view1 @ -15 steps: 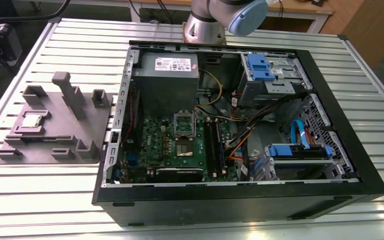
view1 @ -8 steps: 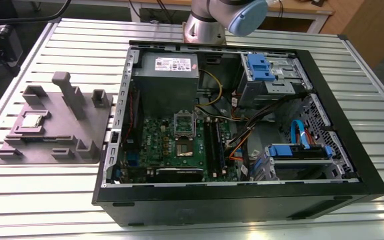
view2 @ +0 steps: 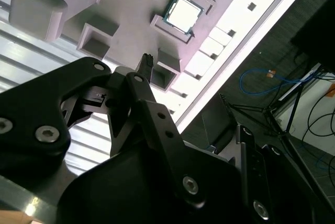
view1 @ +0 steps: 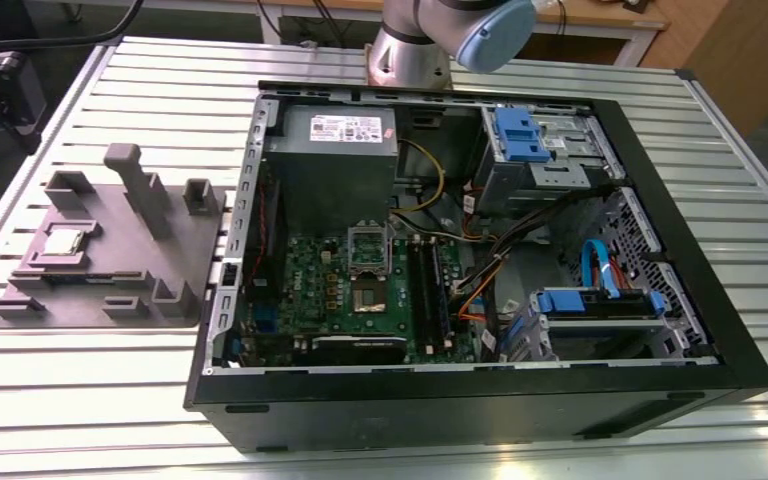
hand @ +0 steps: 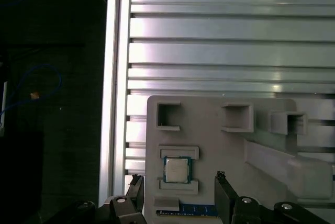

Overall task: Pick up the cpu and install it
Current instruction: 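Pick up the cpu and move it towards the insertion slot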

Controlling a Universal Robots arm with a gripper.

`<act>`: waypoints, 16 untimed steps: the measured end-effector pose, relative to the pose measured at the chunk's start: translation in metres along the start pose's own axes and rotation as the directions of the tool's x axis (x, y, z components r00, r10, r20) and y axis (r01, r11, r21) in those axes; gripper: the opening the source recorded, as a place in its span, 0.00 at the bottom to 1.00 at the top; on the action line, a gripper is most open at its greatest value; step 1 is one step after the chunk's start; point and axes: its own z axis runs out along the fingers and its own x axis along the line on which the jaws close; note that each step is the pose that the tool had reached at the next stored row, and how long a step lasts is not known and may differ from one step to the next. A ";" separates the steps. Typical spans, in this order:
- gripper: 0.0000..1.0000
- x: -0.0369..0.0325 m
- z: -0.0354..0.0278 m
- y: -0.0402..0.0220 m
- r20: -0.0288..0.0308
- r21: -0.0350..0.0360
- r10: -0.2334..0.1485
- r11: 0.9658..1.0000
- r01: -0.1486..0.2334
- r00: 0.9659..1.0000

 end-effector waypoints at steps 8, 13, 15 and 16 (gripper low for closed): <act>0.65 -0.0001 0.0023 -0.0037 0.000 0.000 0.000 1.000 0.000 1.000; 0.65 -0.0001 0.0036 -0.0046 0.000 0.000 0.000 1.000 0.000 1.000; 0.65 -0.0001 0.0042 -0.0047 0.000 0.000 0.000 1.000 0.000 1.000; 0.65 -0.0001 0.0045 -0.0048 0.000 0.000 0.000 1.000 0.000 1.000</act>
